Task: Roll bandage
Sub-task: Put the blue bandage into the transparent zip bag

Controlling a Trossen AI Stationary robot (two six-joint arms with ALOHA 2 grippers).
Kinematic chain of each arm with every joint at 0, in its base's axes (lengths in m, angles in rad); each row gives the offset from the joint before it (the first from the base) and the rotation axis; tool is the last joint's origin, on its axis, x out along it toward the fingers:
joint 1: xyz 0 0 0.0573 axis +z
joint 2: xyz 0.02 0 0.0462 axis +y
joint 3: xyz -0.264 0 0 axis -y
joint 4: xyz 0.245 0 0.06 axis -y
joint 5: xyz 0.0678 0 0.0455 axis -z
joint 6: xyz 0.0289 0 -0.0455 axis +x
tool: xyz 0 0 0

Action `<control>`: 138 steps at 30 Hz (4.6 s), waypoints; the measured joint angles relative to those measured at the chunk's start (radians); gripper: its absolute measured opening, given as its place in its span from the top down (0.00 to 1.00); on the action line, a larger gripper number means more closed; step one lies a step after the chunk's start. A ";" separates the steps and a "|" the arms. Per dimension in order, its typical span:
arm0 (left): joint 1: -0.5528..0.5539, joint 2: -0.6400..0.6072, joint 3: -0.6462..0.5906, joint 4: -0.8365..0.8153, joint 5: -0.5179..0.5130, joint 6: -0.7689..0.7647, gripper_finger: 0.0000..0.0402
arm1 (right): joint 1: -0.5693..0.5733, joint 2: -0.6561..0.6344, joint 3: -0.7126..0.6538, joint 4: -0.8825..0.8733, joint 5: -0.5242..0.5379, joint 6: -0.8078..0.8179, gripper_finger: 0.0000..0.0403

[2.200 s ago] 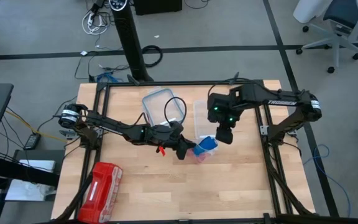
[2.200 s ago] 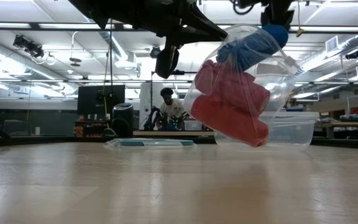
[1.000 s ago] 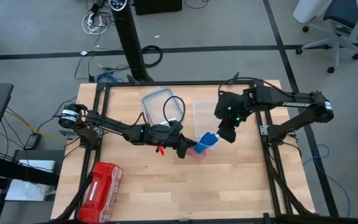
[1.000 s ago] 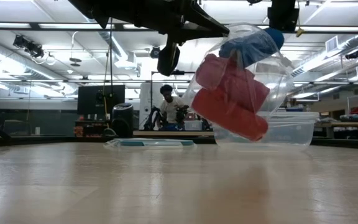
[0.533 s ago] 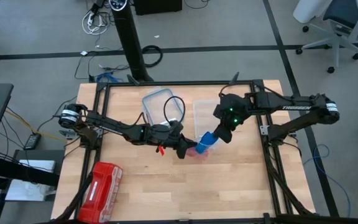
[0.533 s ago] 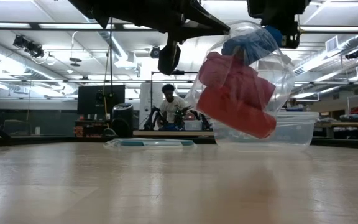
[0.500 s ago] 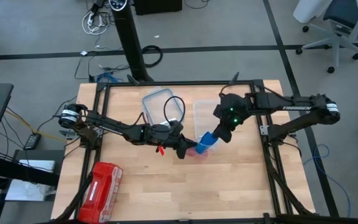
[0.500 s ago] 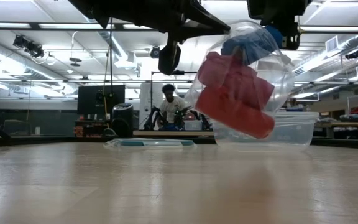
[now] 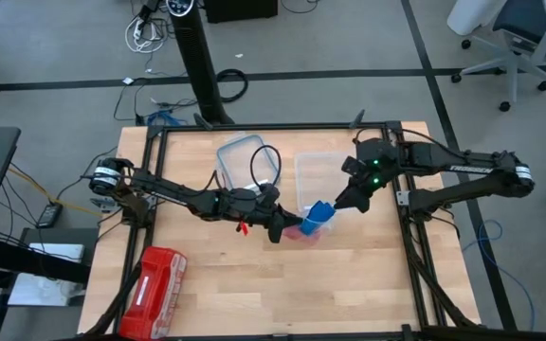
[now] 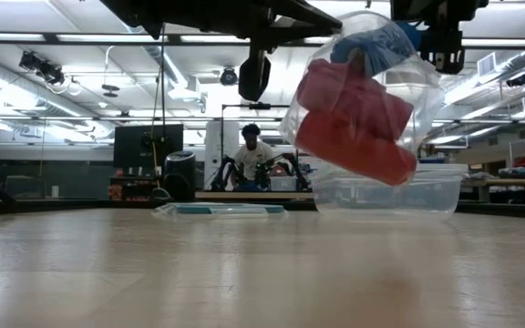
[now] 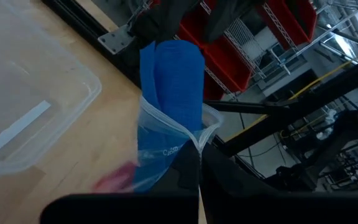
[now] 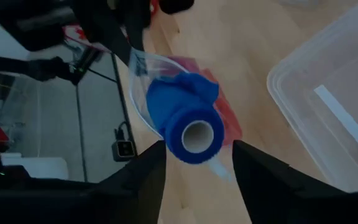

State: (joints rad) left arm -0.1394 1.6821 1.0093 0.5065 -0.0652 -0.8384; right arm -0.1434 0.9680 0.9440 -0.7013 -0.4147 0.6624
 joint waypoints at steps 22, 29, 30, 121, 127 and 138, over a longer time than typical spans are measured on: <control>0.002 0.000 0.000 0.074 -0.003 0.015 0.99 | 0.052 -0.002 -0.121 0.286 -0.068 0.054 0.33; 0.002 0.000 0.000 0.078 -0.047 -0.008 0.99 | 0.132 0.006 -0.121 0.327 -0.078 0.086 0.45; 0.002 0.000 0.000 0.078 -0.050 -0.009 0.99 | 0.144 0.004 -0.121 0.323 -0.080 0.092 0.47; -0.117 0.176 0.023 0.069 -0.065 -0.114 0.99 | 0.300 0.221 -0.119 0.350 -0.067 0.307 0.59; -0.105 0.177 0.023 0.093 -0.080 -0.140 0.99 | 0.319 0.247 -0.119 0.329 -0.083 0.295 0.59; -0.101 0.177 0.023 0.115 -0.099 -0.169 0.99 | 0.313 0.277 -0.118 0.353 -0.123 0.278 0.59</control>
State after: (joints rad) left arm -0.2405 1.8587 1.0321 0.6220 -0.1640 -1.0070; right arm 0.1696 1.2453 0.8261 -0.3479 -0.5376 0.9409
